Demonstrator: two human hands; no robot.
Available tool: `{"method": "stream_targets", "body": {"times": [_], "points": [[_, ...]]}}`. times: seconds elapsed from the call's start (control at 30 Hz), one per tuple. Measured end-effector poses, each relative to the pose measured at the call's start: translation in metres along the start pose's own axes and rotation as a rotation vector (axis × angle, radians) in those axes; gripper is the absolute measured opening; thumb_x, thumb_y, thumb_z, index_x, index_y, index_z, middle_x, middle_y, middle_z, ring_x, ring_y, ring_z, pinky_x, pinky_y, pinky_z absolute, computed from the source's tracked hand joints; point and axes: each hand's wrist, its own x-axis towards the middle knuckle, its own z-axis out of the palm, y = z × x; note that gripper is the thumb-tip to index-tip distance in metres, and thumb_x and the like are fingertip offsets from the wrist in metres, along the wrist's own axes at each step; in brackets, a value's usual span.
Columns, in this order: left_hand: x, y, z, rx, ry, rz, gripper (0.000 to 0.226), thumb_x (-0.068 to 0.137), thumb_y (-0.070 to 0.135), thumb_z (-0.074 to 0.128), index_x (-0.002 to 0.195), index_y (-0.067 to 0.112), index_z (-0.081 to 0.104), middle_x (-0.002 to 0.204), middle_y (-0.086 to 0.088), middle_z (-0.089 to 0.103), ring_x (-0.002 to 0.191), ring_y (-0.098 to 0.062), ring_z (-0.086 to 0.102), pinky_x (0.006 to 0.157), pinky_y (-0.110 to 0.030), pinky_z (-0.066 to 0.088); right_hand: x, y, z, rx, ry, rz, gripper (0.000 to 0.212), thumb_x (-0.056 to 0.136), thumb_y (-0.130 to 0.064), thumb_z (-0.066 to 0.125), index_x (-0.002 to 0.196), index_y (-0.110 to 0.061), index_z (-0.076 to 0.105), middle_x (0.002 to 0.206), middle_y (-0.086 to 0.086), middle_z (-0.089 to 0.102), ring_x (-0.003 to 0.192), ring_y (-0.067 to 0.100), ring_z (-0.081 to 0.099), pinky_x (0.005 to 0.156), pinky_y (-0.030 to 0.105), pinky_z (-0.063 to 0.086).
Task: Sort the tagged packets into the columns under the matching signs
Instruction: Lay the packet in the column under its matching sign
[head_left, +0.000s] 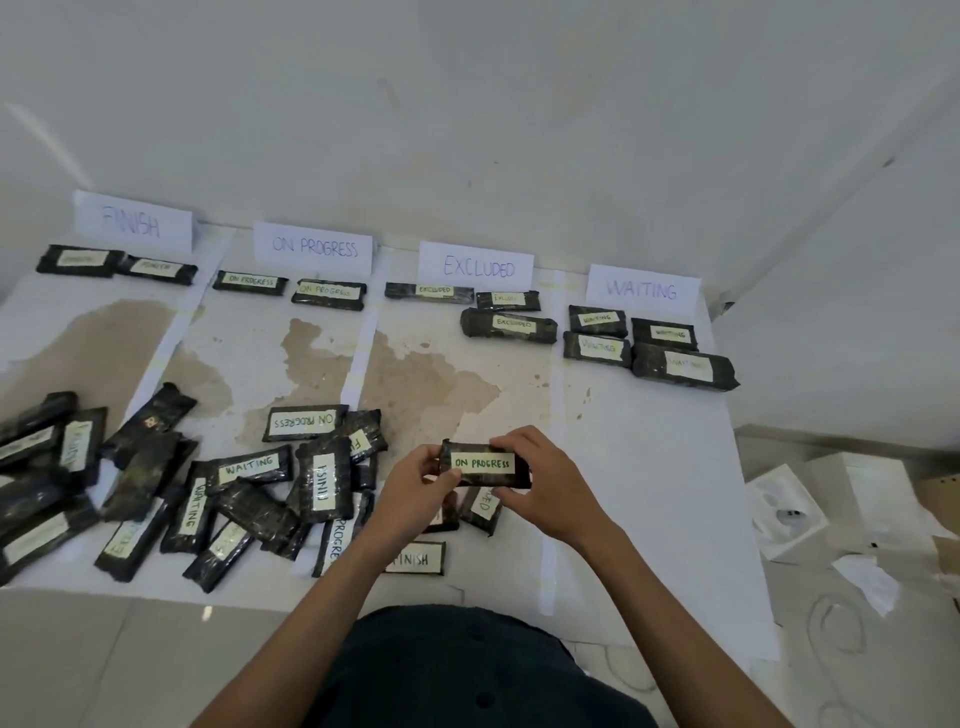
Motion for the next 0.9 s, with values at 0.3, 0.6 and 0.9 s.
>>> {"method": "stream_targets", "body": {"times": [0.3,0.6,0.9], "points": [[0.020,-0.002,-0.086,0.870,0.153,0.569,0.063,0.076,0.030,0.071,0.134,0.018,0.047,0.131,0.003,0.051,0.121,-0.018,0.037,0.103,-0.043,0.036,0.063,-0.061,0.031,0.044,0.007,-0.061,0.055,0.073,-0.019,0.075,0.123,-0.019,0.051,0.116,-0.004,0.056,0.103,0.012,0.055,0.085,0.028,0.051],[0.064,-0.002,-0.193,1.050,0.112,0.552,0.056,0.078,0.034,0.067,0.129,0.020,0.048,0.125,0.003,0.053,0.117,-0.021,0.044,0.095,-0.036,0.032,0.135,-0.118,0.082,0.057,-0.063,0.005,0.067,0.077,-0.028,0.074,0.135,-0.020,0.041,0.129,-0.001,0.047,0.114,0.013,0.048,0.094,0.022,0.041],[0.169,-0.023,-0.257,1.061,0.084,0.421,0.055,0.079,0.029,0.070,0.127,0.016,0.049,0.123,-0.007,0.047,0.114,-0.027,0.042,0.096,-0.038,0.034,0.200,-0.103,0.135,-0.024,-0.067,0.213,0.056,0.084,-0.028,0.065,0.135,-0.018,0.043,0.135,0.002,0.041,0.121,0.020,0.047,0.103,0.035,0.040]]}}
